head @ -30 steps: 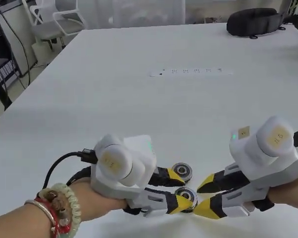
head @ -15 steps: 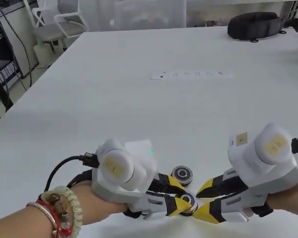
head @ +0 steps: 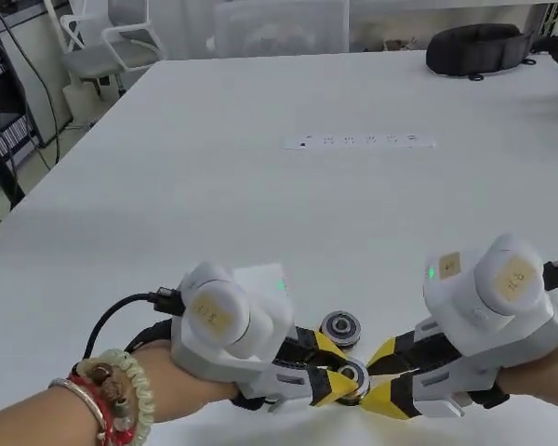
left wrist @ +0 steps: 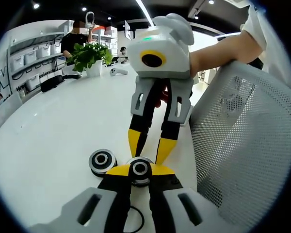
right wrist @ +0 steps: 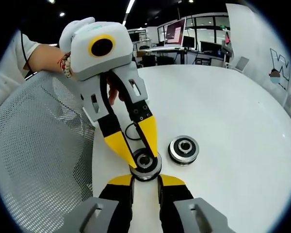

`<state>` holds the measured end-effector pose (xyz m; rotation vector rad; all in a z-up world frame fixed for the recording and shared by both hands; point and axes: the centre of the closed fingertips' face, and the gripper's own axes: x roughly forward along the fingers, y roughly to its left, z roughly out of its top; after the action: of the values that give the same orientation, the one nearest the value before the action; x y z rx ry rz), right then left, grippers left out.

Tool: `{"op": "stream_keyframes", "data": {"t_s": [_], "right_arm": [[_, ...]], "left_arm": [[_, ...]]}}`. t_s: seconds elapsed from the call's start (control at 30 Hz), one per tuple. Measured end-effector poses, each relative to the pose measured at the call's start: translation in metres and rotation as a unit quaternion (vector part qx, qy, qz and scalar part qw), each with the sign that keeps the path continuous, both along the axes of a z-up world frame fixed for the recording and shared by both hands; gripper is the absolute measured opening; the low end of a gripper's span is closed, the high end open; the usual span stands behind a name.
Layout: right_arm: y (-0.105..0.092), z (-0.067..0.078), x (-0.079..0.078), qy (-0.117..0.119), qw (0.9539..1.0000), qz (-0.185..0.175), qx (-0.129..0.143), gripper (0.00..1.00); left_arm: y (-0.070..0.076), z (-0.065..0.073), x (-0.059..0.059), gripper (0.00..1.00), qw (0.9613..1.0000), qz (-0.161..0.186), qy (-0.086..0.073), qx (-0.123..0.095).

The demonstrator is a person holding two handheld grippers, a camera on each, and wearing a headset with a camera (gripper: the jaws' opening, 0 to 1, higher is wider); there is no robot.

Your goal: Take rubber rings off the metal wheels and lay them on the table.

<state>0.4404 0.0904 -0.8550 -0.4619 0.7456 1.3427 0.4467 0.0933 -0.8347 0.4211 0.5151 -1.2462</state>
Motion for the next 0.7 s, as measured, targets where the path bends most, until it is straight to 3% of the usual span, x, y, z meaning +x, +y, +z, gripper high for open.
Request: {"op": "stream_keyframes", "data": {"t_s": [0.5,0.7], "right_arm": [[-0.0053,-0.0019,0.0024,-0.022,0.9996,0.013,-0.013,0.0],[-0.0053,-0.0028,0.0069,0.016,0.9989,-0.041,-0.012,0.0]], "left_arm": [[-0.0007,-0.0003,-0.0004,0.08,0.9999,0.012,0.004,-0.007],[-0.0001,-0.0003,0.0006,0.08,0.9999,0.015,0.002,-0.007]]}}
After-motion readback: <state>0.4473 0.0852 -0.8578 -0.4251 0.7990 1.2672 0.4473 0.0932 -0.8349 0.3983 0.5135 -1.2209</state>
